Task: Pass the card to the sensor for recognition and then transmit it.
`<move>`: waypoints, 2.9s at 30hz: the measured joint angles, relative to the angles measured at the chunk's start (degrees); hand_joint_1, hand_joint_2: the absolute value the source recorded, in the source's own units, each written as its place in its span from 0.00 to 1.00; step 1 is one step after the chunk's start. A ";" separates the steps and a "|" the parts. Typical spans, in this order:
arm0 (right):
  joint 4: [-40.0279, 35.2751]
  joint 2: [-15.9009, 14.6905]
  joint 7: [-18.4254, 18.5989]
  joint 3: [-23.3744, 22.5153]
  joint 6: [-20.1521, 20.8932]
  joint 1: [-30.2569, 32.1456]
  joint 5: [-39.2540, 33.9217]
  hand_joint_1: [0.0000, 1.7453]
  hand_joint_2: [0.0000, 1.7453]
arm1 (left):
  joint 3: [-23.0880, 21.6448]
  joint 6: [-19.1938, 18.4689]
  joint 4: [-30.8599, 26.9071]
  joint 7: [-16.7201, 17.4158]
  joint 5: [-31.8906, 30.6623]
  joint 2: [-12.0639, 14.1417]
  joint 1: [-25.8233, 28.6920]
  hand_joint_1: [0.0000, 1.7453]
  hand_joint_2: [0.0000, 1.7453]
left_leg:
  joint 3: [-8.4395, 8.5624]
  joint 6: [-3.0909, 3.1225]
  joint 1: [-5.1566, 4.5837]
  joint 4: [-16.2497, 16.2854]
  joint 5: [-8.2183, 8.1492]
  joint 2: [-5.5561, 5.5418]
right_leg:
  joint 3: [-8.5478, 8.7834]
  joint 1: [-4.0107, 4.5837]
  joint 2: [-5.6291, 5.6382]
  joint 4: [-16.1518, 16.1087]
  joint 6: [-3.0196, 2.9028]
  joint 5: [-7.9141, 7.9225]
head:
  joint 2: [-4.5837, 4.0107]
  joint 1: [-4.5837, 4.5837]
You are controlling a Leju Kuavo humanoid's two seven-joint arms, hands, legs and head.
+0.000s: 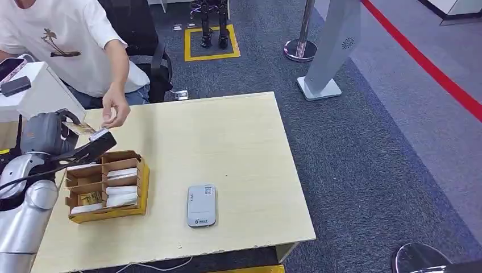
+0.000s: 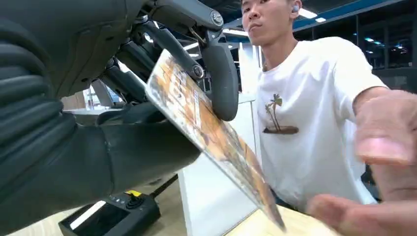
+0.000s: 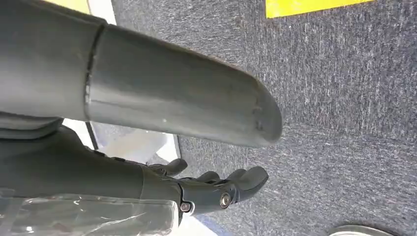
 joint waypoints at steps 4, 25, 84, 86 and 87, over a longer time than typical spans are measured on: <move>0.00 0.00 -0.17 0.00 -0.04 -0.02 -0.11 0.00 0.00 | 0.00 -0.02 -0.26 0.02 0.20 0.59 0.58 1.00 1.00 | -0.01 0.00 0.00 0.00 0.00 -0.01 | 0.00 0.00 -0.02 0.00 0.00 0.00 | -0.02 -0.02; 0.00 0.42 0.20 1.66 0.39 -0.82 1.27 0.00 0.00 | -5.86 6.30 2.82 -1.51 -6.54 -8.29 0.21 1.00 1.00 | -0.01 0.01 -0.04 0.04 0.00 -0.03 | -0.01 -0.03 -0.03 -0.02 0.04 0.04 | 0.00 0.00; -0.02 0.44 0.79 4.63 1.20 -0.59 1.75 0.00 0.00 | -10.53 11.82 -0.17 -4.52 -2.97 -17.22 15.40 1.00 1.00 | -0.04 0.01 -0.03 0.03 -0.01 -0.03 | -0.02 -0.05 -0.03 -0.02 0.04 0.04 | 0.00 -0.02; -0.02 0.44 0.79 4.63 1.20 -0.58 1.77 0.00 0.00 | -10.53 11.82 -0.22 -4.52 -2.97 -17.33 15.63 1.00 1.00 | -0.04 0.02 -0.03 0.03 -0.01 -0.03 | -0.02 -0.05 -0.04 -0.02 0.04 0.03 | 0.00 -0.02; -0.02 0.44 0.79 4.63 1.20 -0.58 1.77 0.00 0.00 | -10.53 11.82 -0.22 -4.52 -2.97 -17.33 15.63 1.00 1.00 | -0.04 0.02 -0.03 0.03 -0.01 -0.03 | -0.02 -0.05 -0.04 -0.02 0.04 0.03 | 0.00 -0.02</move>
